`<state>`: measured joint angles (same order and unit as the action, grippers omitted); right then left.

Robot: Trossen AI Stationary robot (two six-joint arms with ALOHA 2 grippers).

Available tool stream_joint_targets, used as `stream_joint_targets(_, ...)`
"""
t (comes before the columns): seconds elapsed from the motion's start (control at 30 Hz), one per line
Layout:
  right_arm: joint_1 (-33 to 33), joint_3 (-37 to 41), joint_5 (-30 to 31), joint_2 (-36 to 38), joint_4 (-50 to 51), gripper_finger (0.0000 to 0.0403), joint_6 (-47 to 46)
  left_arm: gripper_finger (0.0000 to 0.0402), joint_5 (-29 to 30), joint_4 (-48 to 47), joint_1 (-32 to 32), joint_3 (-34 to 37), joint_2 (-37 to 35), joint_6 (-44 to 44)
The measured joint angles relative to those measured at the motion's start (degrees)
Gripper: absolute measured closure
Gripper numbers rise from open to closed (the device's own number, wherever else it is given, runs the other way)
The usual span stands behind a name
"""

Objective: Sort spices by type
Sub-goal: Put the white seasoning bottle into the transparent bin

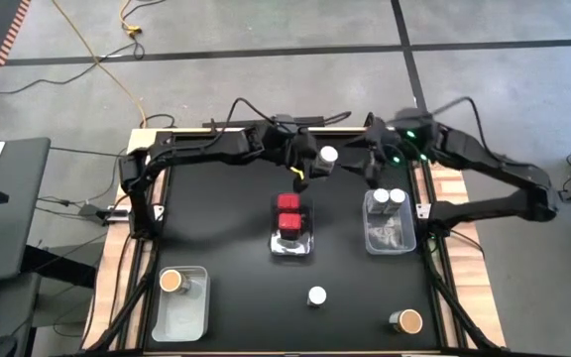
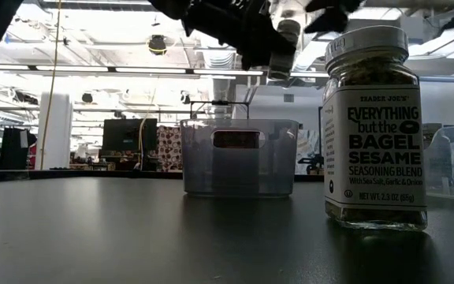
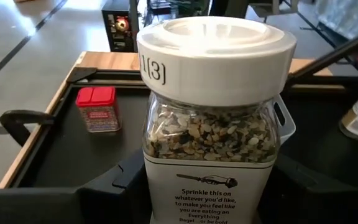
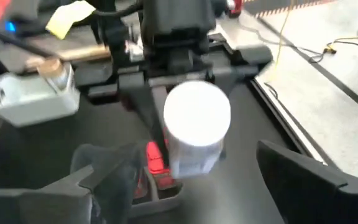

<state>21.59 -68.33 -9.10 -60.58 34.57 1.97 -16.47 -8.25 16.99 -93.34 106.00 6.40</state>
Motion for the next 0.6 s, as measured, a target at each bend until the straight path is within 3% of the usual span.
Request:
stream_joint_targets(0.3, 0.1, -22.1, 0.2, -17.1, 15.7, 0.0073, 10.5, 0.0199, 0.2, -2.7, -0.9, 0.0, 0.0, 1.5)
stream_joint_targets(0.6, 0.1, -25.0, -0.2, -23.1, 19.1, 0.0073, 10.1, 0.0199, 0.7, -4.3, -0.9, 0.1, 0.1, 3.8)
